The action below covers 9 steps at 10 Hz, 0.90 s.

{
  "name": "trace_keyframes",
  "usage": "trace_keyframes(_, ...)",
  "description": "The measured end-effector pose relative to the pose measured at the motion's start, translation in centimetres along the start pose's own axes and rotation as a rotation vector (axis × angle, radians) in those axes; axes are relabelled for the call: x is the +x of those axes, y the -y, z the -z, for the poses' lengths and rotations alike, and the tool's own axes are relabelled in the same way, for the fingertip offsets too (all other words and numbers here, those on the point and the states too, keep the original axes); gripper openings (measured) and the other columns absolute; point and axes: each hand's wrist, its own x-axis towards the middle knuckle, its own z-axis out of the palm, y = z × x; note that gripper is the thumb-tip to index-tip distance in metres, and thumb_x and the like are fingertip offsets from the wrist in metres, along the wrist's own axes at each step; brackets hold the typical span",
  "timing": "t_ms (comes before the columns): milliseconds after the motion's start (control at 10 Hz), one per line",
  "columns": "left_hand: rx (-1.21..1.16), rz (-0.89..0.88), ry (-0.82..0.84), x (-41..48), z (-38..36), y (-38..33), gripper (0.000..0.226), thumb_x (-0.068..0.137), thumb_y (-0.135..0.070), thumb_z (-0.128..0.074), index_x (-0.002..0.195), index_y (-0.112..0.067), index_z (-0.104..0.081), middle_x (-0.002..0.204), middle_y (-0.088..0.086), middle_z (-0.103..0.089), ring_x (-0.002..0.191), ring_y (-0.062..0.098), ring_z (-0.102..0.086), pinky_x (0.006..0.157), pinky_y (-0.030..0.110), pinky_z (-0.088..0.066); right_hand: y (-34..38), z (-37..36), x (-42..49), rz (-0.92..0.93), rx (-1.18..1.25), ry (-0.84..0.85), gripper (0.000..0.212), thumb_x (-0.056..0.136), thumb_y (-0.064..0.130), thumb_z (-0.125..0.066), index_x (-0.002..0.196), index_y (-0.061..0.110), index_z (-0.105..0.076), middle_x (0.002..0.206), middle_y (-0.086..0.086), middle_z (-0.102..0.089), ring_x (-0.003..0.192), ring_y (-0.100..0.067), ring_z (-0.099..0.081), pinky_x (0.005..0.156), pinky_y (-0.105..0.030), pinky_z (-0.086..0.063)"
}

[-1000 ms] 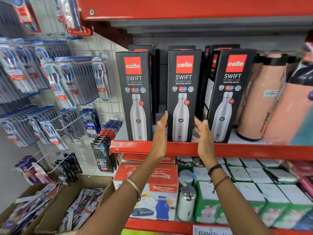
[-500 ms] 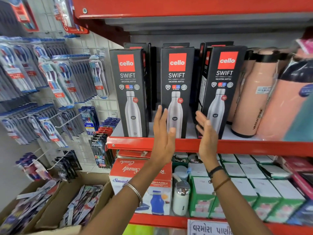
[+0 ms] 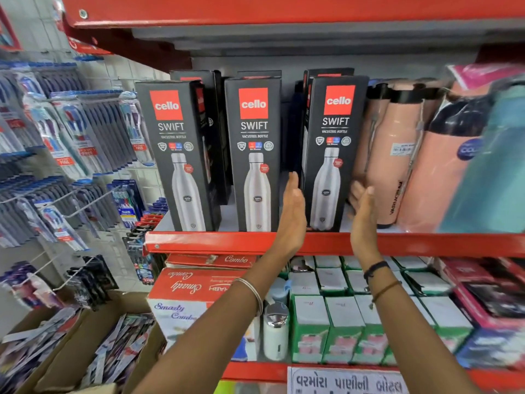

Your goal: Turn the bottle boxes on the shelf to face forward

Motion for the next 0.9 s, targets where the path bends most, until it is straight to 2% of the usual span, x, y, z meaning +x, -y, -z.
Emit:
trace_keyframes(100,-0.134,0.079,0.014,0.4,-0.4,-0.6,0.066,0.095,-0.059,-0.010,0.151,-0.025,-0.013,0.157,-0.016,-0.011,0.137,-0.008,-0.008,0.122,0.025,-0.005,0.3,0.5,0.3,-0.049,0.020,0.054,0.092,0.075,0.084,-0.021,0.140,0.021,-0.043,0.144,0.002,-0.043,0.132,-0.018,-0.041,0.104,-0.033,-0.033)
trace_keyframes(200,-0.202,0.105,0.005,0.2,-0.8,-0.8,0.051,0.102,-0.039,-0.005,0.150,-0.026,-0.018,0.152,-0.017,-0.019,0.147,0.007,-0.012,0.124,0.044,-0.008,0.4,0.8,0.5,-0.073,0.065,0.050,0.064,0.097,0.054,-0.012,0.139,0.017,-0.044,0.149,-0.006,-0.042,0.137,-0.025,-0.039,0.103,-0.033,-0.034)
trace_keyframes(300,-0.171,0.116,-0.015,0.0,-0.8,-0.6,0.052,0.101,-0.043,-0.005,0.149,-0.032,-0.021,0.147,-0.022,-0.021,0.149,0.014,-0.015,0.123,0.048,-0.012,0.4,1.3,0.4,-0.104,0.068,0.050,0.064,0.097,0.052,-0.011,0.139,0.017,-0.044,0.150,-0.007,-0.041,0.138,-0.026,-0.039,0.111,-0.039,-0.033)
trace_keyframes(400,-0.162,0.092,-0.010,-0.7,-0.8,-0.4,0.053,0.099,-0.046,-0.003,0.148,-0.036,-0.021,0.146,-0.023,-0.021,0.149,0.015,-0.017,0.122,0.051,-0.013,0.8,1.8,-0.2,-0.112,0.060,0.062,0.064,0.098,0.052,-0.010,0.138,0.018,-0.046,0.150,-0.008,-0.042,0.136,-0.025,-0.041,0.114,-0.047,-0.032)
trace_keyframes(500,-0.158,0.081,-0.008,-1.4,-0.8,-0.3,0.054,0.098,-0.050,-0.003,0.147,-0.040,-0.022,0.147,-0.025,-0.021,0.149,0.014,-0.018,0.121,0.053,-0.014,0.7,2.2,-0.8,-0.114,0.071,0.054,0.063,0.097,0.052,-0.011,0.138,0.018,-0.047,0.149,-0.009,-0.043,0.134,-0.026,-0.043,0.113,-0.048,-0.034)
trace_keyframes(700,-0.158,0.112,0.002,-2.1,-0.6,-1.3,0.053,0.099,-0.046,-0.002,0.148,-0.036,-0.020,0.147,-0.024,-0.021,0.150,0.015,-0.015,0.122,0.054,-0.012,0.9,2.2,-1.5,-0.099,0.045,0.063,0.061,0.097,0.053,-0.016,0.138,0.020,-0.047,0.149,-0.010,-0.044,0.134,-0.027,-0.043,0.111,-0.042,-0.036)
trace_keyframes(800,-0.172,0.079,0.007,-2.2,-0.3,-1.8,0.054,0.100,-0.045,-0.004,0.149,-0.032,-0.021,0.147,-0.024,-0.020,0.148,0.010,-0.016,0.122,0.051,-0.013,0.8,2.0,-1.7,-0.015,0.008,0.032,0.060,0.096,0.057,-0.019,0.137,0.022,-0.048,0.147,-0.005,-0.047,0.133,-0.019,-0.045,0.115,-0.043,-0.033)
trace_keyframes(900,-0.134,-0.052,0.004,-2.1,0.6,-3.0,0.072,0.089,-0.070,-0.015,0.149,-0.031,-0.022,0.152,-0.022,-0.021,0.144,0.000,-0.019,0.123,0.038,-0.014,1.9,1.7,-2.3,0.222,-0.080,-0.075,0.059,0.093,0.054,-0.030,0.140,0.022,-0.044,0.148,0.000,-0.045,0.131,0.005,-0.041,0.113,-0.023,-0.031)
